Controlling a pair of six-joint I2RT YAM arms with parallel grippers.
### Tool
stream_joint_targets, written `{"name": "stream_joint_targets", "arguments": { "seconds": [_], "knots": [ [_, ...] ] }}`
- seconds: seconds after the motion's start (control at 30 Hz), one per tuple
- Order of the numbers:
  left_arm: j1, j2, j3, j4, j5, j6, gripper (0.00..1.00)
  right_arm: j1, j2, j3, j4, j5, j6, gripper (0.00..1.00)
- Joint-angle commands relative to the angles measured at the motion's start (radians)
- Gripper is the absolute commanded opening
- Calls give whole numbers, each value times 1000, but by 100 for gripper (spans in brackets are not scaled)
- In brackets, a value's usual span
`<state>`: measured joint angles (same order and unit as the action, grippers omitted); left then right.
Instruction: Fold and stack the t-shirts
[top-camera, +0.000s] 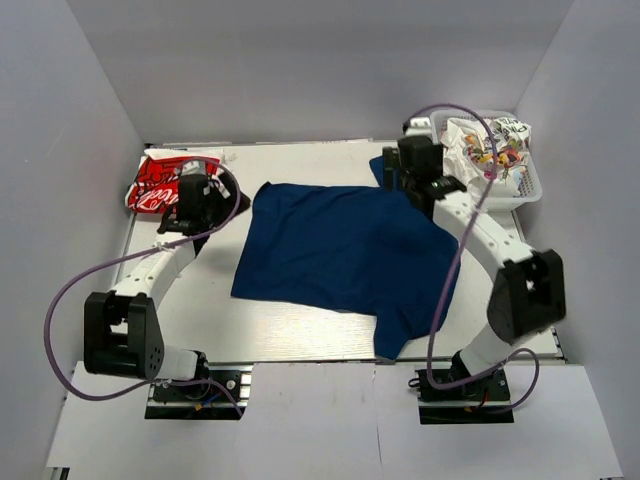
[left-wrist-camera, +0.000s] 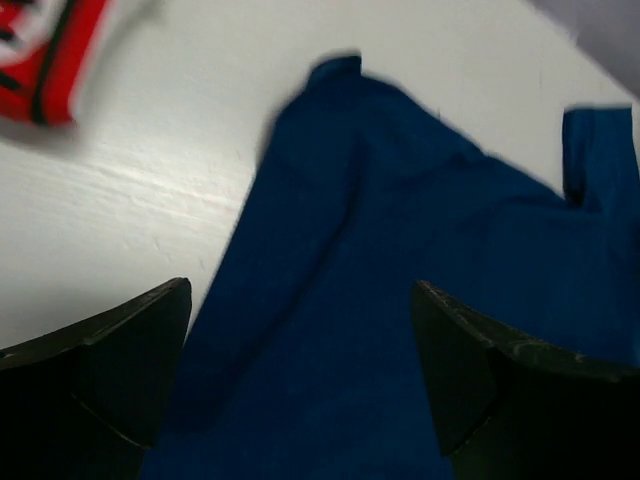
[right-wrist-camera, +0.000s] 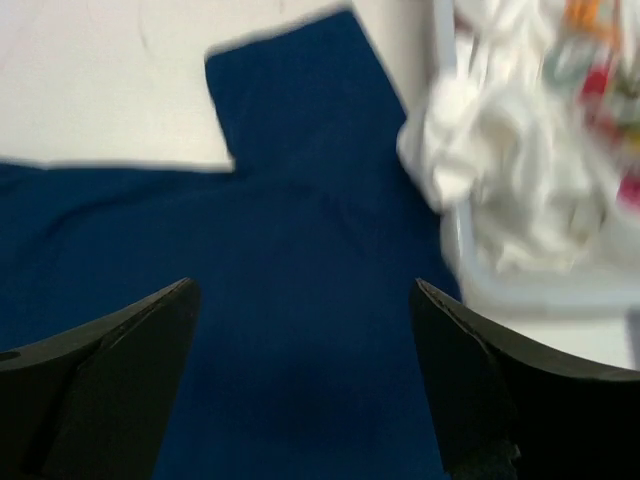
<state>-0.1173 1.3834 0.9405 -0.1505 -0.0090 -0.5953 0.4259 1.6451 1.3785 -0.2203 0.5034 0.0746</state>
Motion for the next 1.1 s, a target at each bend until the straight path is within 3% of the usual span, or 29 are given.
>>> {"name": "stream_joint_targets", "arguments": {
  "seconds": [0.0,0.17,0.27,0.47,0.63,0.8,1.07],
  "knots": [
    [-28,5,-58,60,164,-21,100,-7,-66,-181,-90,-74,230,90],
    [-105,140,9,71,198,-2,100,-30,-88,-329,-97,-124,295,90],
    [-128,241,82,88,136,8,100,-47,-41,-345,-61,-161,278,90],
    [-157,477,325,74,118,37,100,-75,111,-216,-83,-177,245,90],
    [-157,679,555,-33,107,55,100,-108,228,-148,-96,-158,237,90],
    [-134,825,713,-139,58,35,100,-133,327,-61,-105,-233,192,90],
    [-99,959,943,-361,-290,-50,100,-131,524,174,-145,-293,74,90]
  ]
}}
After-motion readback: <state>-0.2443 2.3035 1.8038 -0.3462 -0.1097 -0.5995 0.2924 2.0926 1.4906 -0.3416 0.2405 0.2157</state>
